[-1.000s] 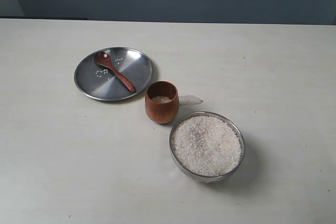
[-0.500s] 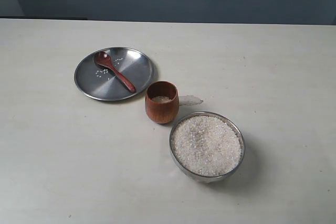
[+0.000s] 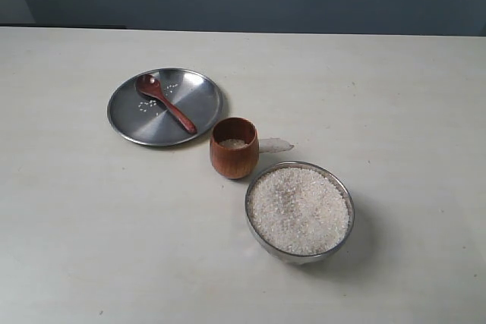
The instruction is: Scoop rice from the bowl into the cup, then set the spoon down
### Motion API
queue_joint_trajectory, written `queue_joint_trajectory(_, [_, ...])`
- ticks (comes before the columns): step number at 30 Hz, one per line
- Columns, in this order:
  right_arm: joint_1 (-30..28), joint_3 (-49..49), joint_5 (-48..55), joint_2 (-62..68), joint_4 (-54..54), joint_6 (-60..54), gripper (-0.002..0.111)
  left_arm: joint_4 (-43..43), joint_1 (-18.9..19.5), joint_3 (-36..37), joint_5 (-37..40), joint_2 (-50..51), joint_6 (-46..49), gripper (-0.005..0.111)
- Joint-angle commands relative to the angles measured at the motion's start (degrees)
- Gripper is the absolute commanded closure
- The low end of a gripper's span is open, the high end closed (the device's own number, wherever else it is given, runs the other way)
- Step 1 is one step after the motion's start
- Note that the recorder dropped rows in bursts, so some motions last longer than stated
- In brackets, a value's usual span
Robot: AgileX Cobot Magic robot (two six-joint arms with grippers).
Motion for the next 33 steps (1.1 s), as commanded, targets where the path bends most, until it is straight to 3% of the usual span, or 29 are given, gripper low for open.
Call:
queue_joint_trajectory(1, [-0.33, 0.4, 1.95, -1.56, 0.0, -0.32, 0.109, 0.15, 0.21, -0.44, -0.39, 0.04, 0.01, 0.106])
queue_joint_trajectory(33, [-0.07, 0.4, 6.63, -1.56, -0.73, 2.19, 0.109, 0.15, 0.21, -0.44, -0.39, 0.04, 0.01, 0.106])
